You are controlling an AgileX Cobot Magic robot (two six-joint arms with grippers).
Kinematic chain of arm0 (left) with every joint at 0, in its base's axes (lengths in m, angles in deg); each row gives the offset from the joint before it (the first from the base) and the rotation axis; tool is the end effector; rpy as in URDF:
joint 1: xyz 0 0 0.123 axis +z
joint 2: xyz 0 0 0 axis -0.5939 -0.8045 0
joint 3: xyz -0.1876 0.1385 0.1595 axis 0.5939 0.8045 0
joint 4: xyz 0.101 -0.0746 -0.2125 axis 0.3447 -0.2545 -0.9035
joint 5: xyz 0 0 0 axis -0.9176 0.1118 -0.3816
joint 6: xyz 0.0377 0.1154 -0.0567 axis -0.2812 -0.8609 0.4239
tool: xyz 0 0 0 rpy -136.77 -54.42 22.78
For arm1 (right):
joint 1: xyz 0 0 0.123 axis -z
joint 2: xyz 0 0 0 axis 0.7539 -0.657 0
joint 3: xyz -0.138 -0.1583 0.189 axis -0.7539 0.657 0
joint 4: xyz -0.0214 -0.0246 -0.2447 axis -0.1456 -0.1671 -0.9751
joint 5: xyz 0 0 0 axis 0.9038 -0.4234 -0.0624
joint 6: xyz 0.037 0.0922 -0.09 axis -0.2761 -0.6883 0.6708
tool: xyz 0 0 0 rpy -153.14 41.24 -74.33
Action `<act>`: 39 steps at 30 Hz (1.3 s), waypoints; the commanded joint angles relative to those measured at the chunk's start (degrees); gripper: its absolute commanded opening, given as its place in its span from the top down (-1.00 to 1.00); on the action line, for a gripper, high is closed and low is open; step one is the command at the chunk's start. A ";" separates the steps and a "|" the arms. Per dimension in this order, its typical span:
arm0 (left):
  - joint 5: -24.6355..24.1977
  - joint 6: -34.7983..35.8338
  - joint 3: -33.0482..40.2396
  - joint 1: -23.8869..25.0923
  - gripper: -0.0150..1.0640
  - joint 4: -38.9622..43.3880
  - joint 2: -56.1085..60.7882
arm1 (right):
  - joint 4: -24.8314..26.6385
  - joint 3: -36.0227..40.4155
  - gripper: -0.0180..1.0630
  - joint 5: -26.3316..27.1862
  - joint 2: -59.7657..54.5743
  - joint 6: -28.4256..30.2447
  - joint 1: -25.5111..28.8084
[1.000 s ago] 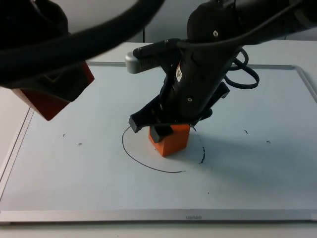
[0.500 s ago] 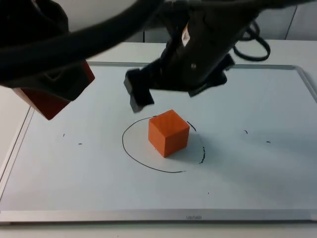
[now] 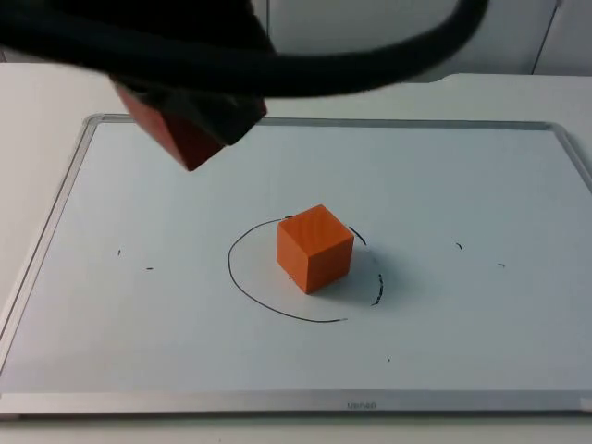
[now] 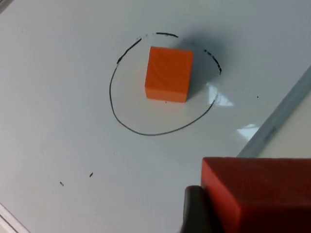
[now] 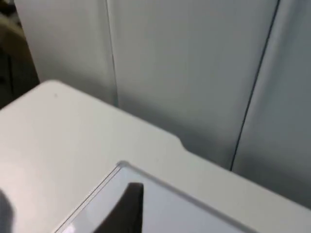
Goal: Pick up one cube with the left hand and another cube with the right hand. First place the cube in the right hand at the target position, then stack the cube in the left hand on top.
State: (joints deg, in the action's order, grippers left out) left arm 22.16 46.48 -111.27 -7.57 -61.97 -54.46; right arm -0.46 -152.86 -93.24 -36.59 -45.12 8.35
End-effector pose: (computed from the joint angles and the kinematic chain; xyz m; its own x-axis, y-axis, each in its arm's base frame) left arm 0.2218 -0.2117 0.2775 -0.5621 0.6671 -0.4889 0.7431 0.6668 0.0555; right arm 0.2442 0.1812 0.4368 -0.2311 -0.2243 -0.9467 -0.5331 0.8432 -0.0697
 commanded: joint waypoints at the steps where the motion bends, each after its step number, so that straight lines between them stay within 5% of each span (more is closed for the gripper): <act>1: 0.63 -1.70 -2.42 -0.45 0.98 -0.24 -2.87 | -1.35 -0.36 -0.98 -2.04 4.23 0.68 0.08; 17: -0.78 -10.58 -23.18 0.47 0.98 -1.50 -32.50 | -1.35 -0.36 -0.98 -17.84 23.65 3.55 0.08; 28: 1.17 -16.56 -23.77 5.67 0.98 -13.56 -37.76 | -1.48 -0.28 -0.97 -19.22 23.95 4.50 0.08; 39: 3.53 -16.45 -23.77 6.31 0.98 -12.98 -40.51 | -0.88 -0.28 -0.97 -19.41 23.95 4.50 0.08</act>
State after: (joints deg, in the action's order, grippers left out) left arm 25.17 30.10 -134.50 -1.41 -74.75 -95.20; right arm -1.70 -152.86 -112.74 -12.85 -40.99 8.35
